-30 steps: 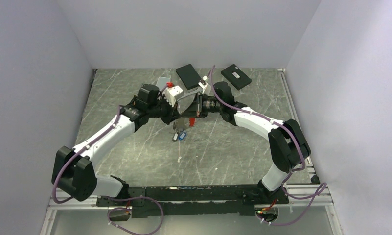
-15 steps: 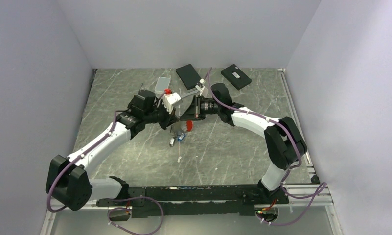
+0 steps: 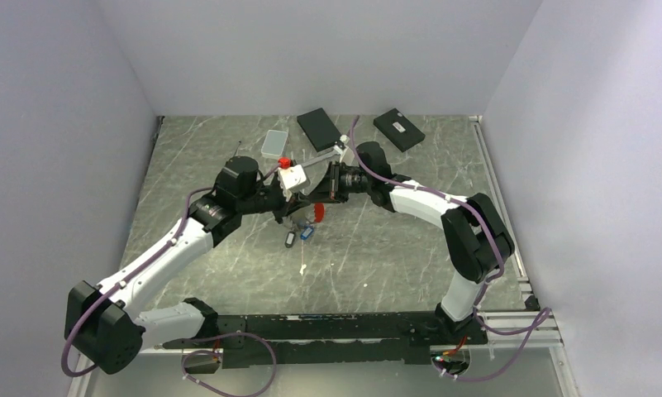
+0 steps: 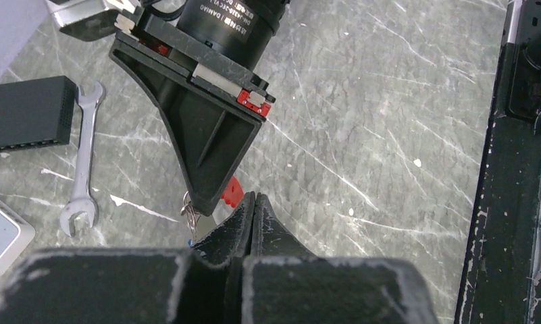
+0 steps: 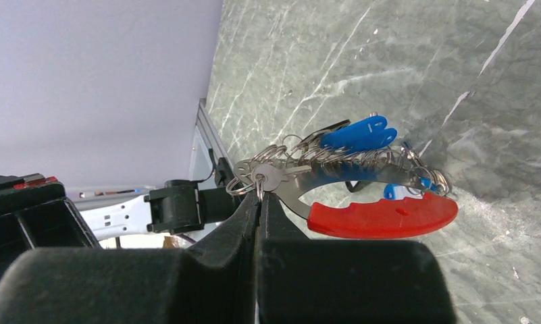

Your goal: Remove the keys from the keyring

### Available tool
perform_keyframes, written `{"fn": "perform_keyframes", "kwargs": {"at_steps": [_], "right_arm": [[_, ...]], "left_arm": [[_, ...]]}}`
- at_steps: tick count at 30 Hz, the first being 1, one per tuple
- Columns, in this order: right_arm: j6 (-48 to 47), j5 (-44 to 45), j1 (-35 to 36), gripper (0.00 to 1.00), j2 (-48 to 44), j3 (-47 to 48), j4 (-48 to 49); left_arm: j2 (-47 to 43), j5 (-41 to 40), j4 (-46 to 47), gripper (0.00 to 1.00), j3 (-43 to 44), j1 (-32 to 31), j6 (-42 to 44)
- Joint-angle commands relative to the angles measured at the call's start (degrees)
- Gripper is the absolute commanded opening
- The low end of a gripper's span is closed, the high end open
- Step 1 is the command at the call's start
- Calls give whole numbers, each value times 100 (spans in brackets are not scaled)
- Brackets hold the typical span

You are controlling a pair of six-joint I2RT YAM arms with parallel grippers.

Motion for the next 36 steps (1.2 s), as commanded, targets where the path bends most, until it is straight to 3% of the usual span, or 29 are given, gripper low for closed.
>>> {"fn": "perform_keyframes", "kwargs": {"at_steps": [1, 3, 8, 11, 30, 36], "right_arm": [[-49, 54, -26, 0, -191, -12, 217], [-53, 32, -24, 0, -261, -36, 278], [-140, 42, -6, 0, -523, -104, 389], [-223, 52, 36, 0, -631, -118, 391], [-608, 289, 222, 0, -791, 63, -63], [-668, 274, 278, 0, -751, 95, -95]], "left_arm": [[-45, -85, 89, 0, 8, 10, 82], [12, -286, -171, 2, 116, 15, 135], [199, -542, -717, 35, 406, 19, 367], [321, -577, -943, 45, 563, 19, 560], [1095, -1156, -949, 42, 863, 24, 585], [1203, -1188, -776, 31, 919, 19, 494]]}}
